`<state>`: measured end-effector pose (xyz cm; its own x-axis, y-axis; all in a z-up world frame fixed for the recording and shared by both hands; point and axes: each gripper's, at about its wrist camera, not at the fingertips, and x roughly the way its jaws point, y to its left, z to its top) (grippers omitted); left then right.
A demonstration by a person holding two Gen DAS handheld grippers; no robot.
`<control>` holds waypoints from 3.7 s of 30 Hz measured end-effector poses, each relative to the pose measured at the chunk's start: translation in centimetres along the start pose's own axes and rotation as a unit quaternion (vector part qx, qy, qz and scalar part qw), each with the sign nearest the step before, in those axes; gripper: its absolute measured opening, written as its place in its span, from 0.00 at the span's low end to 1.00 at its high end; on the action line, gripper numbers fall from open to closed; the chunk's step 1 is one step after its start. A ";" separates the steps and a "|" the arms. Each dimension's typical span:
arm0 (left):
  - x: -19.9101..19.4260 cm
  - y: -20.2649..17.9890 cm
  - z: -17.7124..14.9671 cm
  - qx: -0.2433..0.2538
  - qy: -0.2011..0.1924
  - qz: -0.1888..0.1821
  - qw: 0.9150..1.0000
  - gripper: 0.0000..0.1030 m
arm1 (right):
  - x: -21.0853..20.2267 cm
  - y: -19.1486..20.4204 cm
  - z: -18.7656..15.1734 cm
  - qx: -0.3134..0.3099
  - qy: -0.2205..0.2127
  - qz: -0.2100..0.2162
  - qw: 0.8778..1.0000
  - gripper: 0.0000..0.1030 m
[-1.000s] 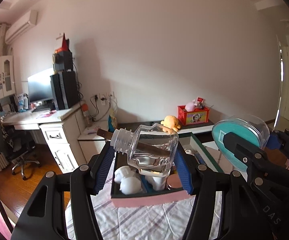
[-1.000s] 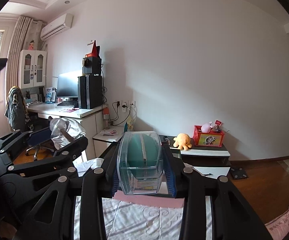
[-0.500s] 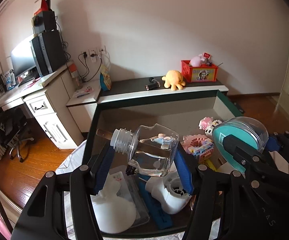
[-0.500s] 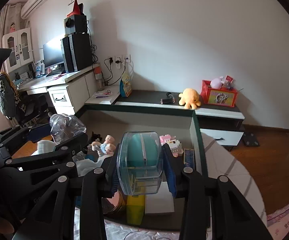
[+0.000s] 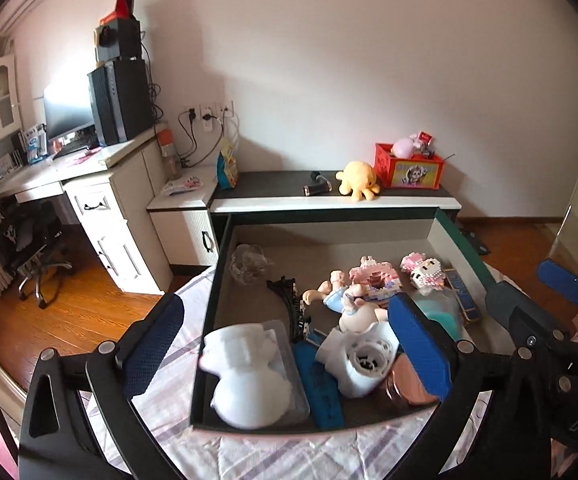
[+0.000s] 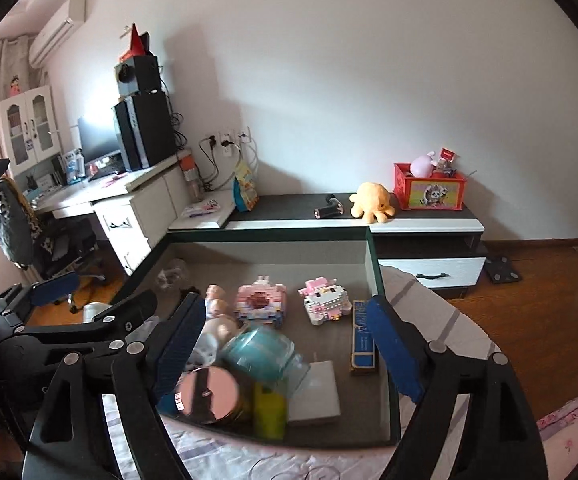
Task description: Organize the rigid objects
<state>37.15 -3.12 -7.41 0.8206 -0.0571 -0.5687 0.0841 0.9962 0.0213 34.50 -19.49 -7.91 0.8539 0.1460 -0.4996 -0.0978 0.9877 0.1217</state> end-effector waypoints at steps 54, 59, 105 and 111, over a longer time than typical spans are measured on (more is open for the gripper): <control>-39.0 0.0 -10.2 0.000 -0.248 0.028 0.968 1.00 | -36.9 9.5 -8.5 -0.050 -0.205 -0.035 0.977 1.00; -39.2 -0.1 -10.3 -0.001 -0.250 0.029 0.968 1.00 | -36.9 9.5 -8.6 -0.050 -0.205 -0.035 0.977 1.00; -40.2 0.2 -10.3 0.000 -0.253 0.029 0.967 1.00 | -36.9 9.2 -8.6 -0.047 -0.203 -0.040 0.977 1.00; -40.2 0.2 -10.2 -0.001 -0.248 0.030 0.968 1.00 | -36.8 9.2 -8.5 -0.047 -0.201 -0.042 0.977 1.00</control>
<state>-1.56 0.08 7.05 0.9945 -0.0237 -0.1020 0.0280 0.9988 0.0407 -2.20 -15.32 4.27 0.9910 0.0499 -0.1240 -0.0496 0.9988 0.0056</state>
